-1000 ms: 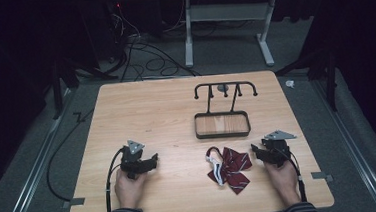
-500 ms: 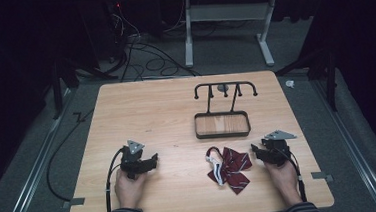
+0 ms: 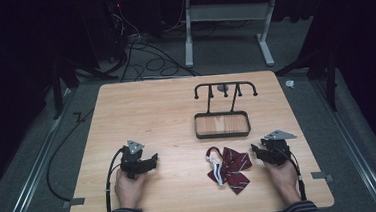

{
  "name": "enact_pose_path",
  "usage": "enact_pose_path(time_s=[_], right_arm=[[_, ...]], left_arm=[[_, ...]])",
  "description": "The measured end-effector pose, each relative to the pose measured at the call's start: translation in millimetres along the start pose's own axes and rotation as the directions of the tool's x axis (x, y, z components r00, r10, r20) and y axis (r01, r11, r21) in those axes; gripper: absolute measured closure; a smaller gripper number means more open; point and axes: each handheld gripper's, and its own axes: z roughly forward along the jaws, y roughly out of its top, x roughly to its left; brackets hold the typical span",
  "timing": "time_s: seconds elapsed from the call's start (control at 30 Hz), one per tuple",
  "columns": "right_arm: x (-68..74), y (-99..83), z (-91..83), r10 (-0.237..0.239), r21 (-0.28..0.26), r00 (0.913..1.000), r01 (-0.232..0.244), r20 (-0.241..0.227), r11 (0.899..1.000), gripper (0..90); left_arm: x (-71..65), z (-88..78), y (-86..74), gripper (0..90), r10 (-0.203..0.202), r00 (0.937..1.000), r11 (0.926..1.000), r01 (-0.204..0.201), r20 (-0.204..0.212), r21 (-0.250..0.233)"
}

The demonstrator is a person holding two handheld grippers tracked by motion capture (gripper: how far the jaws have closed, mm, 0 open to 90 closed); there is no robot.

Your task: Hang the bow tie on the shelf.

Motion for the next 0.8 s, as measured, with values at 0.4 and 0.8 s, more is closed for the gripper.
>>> enact_pose_path(time_s=[0.4, 0.8], right_arm=[[1.6, 2.2, -6.7, 0.002, -0.006, 0.9993, -0.002, -0.039, 1.000, 57.7], [12.0, 12.3, -11.8, -0.020, -0.024, 0.9963, 0.018, -0.083, 1.000, 59.0]], left_arm=[[0.2, 0.0, 0.0, 26.4, 0.000, 1.0000, 1.0000, 0.000, 0.001, 0.000], [0.2, -0.1, 0.0, 26.4, 0.000, 1.0000, 1.0000, 0.000, 0.001, 0.000]])
